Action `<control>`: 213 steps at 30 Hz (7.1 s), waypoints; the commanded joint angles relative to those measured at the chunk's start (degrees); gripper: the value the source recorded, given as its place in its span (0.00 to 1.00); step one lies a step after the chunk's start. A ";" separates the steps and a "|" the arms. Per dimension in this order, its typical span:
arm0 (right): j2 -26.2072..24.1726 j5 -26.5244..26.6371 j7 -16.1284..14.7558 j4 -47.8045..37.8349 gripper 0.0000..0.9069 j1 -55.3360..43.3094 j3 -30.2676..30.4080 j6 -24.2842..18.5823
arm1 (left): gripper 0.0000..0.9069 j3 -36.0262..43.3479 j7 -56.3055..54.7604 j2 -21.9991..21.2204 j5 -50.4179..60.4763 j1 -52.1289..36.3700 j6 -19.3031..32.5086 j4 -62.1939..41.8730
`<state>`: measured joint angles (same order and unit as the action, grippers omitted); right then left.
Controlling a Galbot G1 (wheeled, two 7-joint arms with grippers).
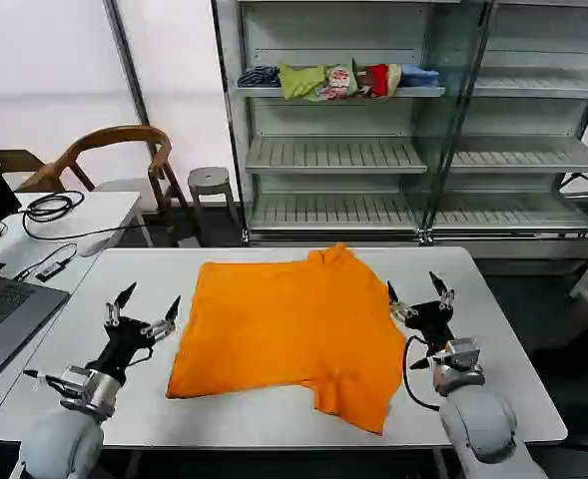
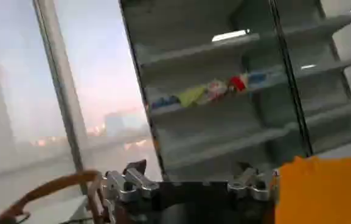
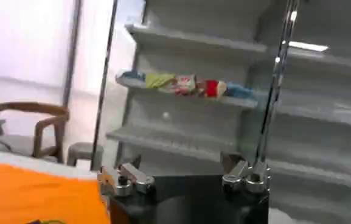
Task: Fold and organize the clothes.
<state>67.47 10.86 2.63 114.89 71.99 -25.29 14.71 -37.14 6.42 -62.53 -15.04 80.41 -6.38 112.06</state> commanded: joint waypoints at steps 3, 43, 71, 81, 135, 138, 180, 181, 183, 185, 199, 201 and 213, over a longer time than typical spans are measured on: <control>-5.27 2.94 1.56 9.28 1.00 16.74 0.43 2.70 | 1.00 -0.37 -4.09 0.07 -4.12 9.48 -21.18 10.68; -4.53 1.61 4.10 7.71 1.00 25.13 5.00 4.00 | 1.00 1.43 -8.43 -1.30 -6.00 8.69 -26.62 5.17; -4.25 4.17 4.17 6.77 0.00 24.18 8.26 5.44 | 0.02 2.18 -6.54 -1.88 -6.48 9.26 -26.07 4.74; -4.14 3.88 3.43 7.03 0.00 23.68 7.89 4.00 | 0.02 2.37 -5.49 -1.96 -7.23 8.60 -25.01 4.78; 1.10 5.12 -0.24 -15.90 0.00 -13.11 11.50 6.09 | 0.02 9.14 0.49 0.12 -17.27 -18.26 -18.95 -18.45; 1.38 4.62 -0.31 -17.17 0.00 -14.26 12.16 6.00 | 0.02 9.27 0.52 0.05 -17.27 -18.33 -18.95 -18.69; -1.64 7.52 5.18 -7.79 1.00 -5.72 6.91 10.01 | 1.00 7.04 -1.16 3.66 -11.86 -9.35 -17.84 -6.24; -1.63 7.54 5.32 -7.34 1.00 -5.03 6.76 10.07 | 1.00 7.37 -1.44 3.31 -11.16 -8.87 -18.42 -6.06; -1.55 7.54 5.47 -6.43 1.00 -3.34 6.43 10.18 | 1.00 7.87 -2.59 2.42 -10.38 -8.64 -19.43 -6.71; -1.54 7.45 5.45 -5.98 1.00 -2.12 6.33 10.18 | 1.00 8.25 -3.95 1.99 -10.33 -8.95 -20.92 -7.51; -1.19 7.26 6.12 -7.59 1.00 -0.70 6.22 9.95 | 1.00 8.82 -5.62 1.24 -11.06 -10.55 -23.06 -8.86; -1.13 7.26 6.15 -7.57 1.00 -0.86 6.29 9.94 | 1.00 8.80 -5.63 1.16 -11.51 -10.68 -23.06 -8.89; -0.68 7.25 6.38 -9.42 1.00 -2.19 6.92 10.12 | 1.00 9.21 -5.80 0.27 -11.74 -12.08 -23.18 -11.46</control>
<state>66.77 17.97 8.78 106.06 69.46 -18.36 24.65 -27.99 0.97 -62.03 -26.63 68.39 -29.16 101.76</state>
